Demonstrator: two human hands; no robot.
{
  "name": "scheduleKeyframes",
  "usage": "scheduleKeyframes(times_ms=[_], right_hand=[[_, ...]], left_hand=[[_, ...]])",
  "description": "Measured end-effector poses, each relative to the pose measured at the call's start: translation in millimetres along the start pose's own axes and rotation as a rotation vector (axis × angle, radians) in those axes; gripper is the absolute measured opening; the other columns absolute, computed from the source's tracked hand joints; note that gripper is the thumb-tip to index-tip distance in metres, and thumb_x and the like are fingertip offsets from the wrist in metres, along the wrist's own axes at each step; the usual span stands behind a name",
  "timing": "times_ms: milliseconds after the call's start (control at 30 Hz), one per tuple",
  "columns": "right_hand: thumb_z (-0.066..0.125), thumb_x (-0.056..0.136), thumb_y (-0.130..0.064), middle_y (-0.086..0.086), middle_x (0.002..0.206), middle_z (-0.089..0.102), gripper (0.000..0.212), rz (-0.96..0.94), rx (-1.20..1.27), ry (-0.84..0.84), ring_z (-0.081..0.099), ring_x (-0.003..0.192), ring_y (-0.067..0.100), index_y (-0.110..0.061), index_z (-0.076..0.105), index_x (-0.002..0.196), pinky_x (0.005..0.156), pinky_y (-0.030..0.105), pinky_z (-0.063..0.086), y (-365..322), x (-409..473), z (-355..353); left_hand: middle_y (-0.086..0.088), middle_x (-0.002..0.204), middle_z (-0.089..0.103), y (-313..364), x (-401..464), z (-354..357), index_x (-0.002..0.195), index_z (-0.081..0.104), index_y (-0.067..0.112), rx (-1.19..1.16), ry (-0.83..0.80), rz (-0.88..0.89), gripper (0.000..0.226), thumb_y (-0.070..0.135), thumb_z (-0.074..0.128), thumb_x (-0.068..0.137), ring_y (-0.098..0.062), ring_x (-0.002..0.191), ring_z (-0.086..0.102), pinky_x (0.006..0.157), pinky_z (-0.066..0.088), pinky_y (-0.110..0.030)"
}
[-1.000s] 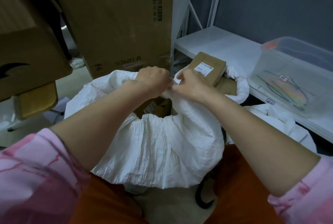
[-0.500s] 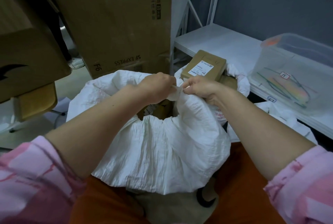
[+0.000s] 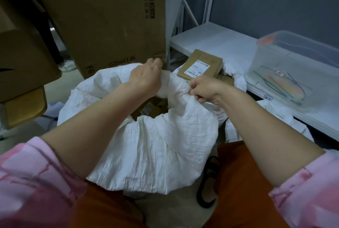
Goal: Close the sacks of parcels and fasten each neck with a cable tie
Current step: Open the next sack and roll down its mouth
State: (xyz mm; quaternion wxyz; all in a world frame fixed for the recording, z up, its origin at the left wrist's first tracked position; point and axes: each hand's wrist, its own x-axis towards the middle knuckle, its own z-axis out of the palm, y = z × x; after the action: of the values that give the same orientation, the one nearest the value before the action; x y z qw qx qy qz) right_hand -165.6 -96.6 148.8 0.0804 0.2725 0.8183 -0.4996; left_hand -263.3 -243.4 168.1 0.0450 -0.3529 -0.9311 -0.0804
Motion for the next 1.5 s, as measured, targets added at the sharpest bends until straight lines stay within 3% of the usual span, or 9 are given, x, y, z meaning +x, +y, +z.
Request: scheduleKeyframes(times_ms=[267, 433, 567, 667, 933, 1100, 1200, 1433, 1500], right_hand=[[0.035, 0.088, 0.017, 0.007, 0.072, 0.055, 0.036, -0.067, 0.320, -0.259, 0.043, 0.049, 0.009, -0.007, 0.061, 0.087, 0.038, 0.015, 0.034, 9.6, -2.3, -2.2], [0.061, 0.088, -0.017, 0.007, 0.089, 0.060, 0.009, -0.133, -0.308, 0.379, 0.055, 0.082, 0.021, -0.009, 0.064, 0.086, 0.071, 0.031, 0.048, 0.1, -11.0, 11.3], [0.065, 0.085, -0.022, -0.002, 0.064, 0.035, 0.042, -0.162, -0.470, 0.405, 0.041, 0.065, 0.021, -0.019, 0.031, 0.060, 0.047, 0.027, 0.027, -6.4, -19.1, 30.3], [0.063, 0.086, -0.012, 0.001, 0.079, 0.043, 0.014, -0.099, -0.462, 0.389, 0.048, 0.078, 0.025, -0.009, 0.050, 0.082, 0.056, 0.028, 0.035, 4.8, -12.3, 40.6], [0.049, 0.093, 0.003, 0.009, 0.067, 0.047, 0.022, 0.068, 0.554, 0.007, 0.038, 0.046, 0.009, -0.010, 0.050, 0.075, 0.033, 0.018, 0.028, 34.1, 4.2, 32.1], [0.040, 0.090, 0.008, 0.000, 0.058, 0.049, 0.030, 0.052, 0.756, -0.138, 0.035, 0.041, 0.005, -0.010, 0.059, 0.076, 0.033, 0.014, 0.023, 36.1, 0.9, 24.3], [0.047, 0.089, 0.000, -0.002, 0.060, 0.051, 0.025, 0.078, 0.703, -0.160, 0.036, 0.046, 0.007, -0.011, 0.066, 0.077, 0.040, 0.017, 0.022, 42.9, -0.8, 18.5], [0.056, 0.091, -0.037, 0.004, 0.107, 0.058, 0.035, -0.105, -0.215, 0.321, 0.057, 0.098, 0.023, -0.012, 0.056, 0.115, 0.083, 0.036, 0.049, 7.3, -22.4, 34.5], [0.059, 0.088, -0.033, 0.007, 0.099, 0.062, 0.026, -0.167, -0.255, 0.321, 0.059, 0.092, 0.026, -0.009, 0.062, 0.101, 0.072, 0.033, 0.048, 8.0, -24.0, 43.1]], left_hand=[[-0.004, 0.093, 0.062, 14.1, -5.7, -3.5, 0.094, 0.061, 0.018, -0.136, -0.270, 0.331, 0.028, 0.040, 0.044, 0.097, -0.024, 0.088, 0.058, 0.073, 0.046, -0.037], [-0.003, 0.081, 0.056, 19.0, 5.2, 6.1, 0.095, 0.063, 0.014, 0.214, -0.126, 0.097, 0.032, 0.037, 0.040, 0.099, -0.023, 0.076, 0.054, 0.061, 0.038, -0.031], [-0.003, 0.075, 0.049, 25.0, 12.4, 7.5, 0.099, 0.063, 0.012, 0.236, -0.078, -0.023, 0.026, 0.027, 0.041, 0.098, -0.022, 0.074, 0.050, 0.063, 0.035, -0.031], [-0.002, 0.083, 0.053, 25.5, 14.2, 3.8, 0.105, 0.059, 0.014, 0.125, -0.100, 0.021, 0.027, 0.032, 0.040, 0.099, -0.021, 0.077, 0.052, 0.062, 0.035, -0.031], [-0.007, 0.104, 0.061, -0.2, 9.6, -0.9, 0.112, 0.056, 0.016, 0.047, -0.048, -0.069, 0.022, 0.028, 0.054, 0.093, -0.027, 0.089, 0.059, 0.067, 0.042, -0.033], [0.001, 0.124, 0.061, 13.4, -2.5, -2.6, 0.123, 0.058, 0.031, -0.264, -0.185, 0.326, 0.035, 0.043, 0.058, 0.089, -0.021, 0.108, 0.058, 0.088, 0.050, -0.039], [0.000, 0.103, 0.066, 13.1, -5.4, -0.2, 0.106, 0.067, 0.025, -0.196, -0.415, 0.328, 0.029, 0.046, 0.056, 0.090, -0.020, 0.094, 0.060, 0.081, 0.052, -0.040], [-0.002, 0.086, 0.055, 28.0, 8.0, 10.9, 0.102, 0.062, 0.014, 0.318, -0.221, 0.203, 0.040, 0.043, 0.035, 0.100, -0.022, 0.080, 0.052, 0.066, 0.038, -0.033], [-0.003, 0.087, 0.054, 30.1, 12.4, 12.1, 0.106, 0.061, 0.014, 0.326, -0.253, 0.179, 0.043, 0.046, 0.033, 0.100, -0.022, 0.082, 0.052, 0.067, 0.039, -0.033]])
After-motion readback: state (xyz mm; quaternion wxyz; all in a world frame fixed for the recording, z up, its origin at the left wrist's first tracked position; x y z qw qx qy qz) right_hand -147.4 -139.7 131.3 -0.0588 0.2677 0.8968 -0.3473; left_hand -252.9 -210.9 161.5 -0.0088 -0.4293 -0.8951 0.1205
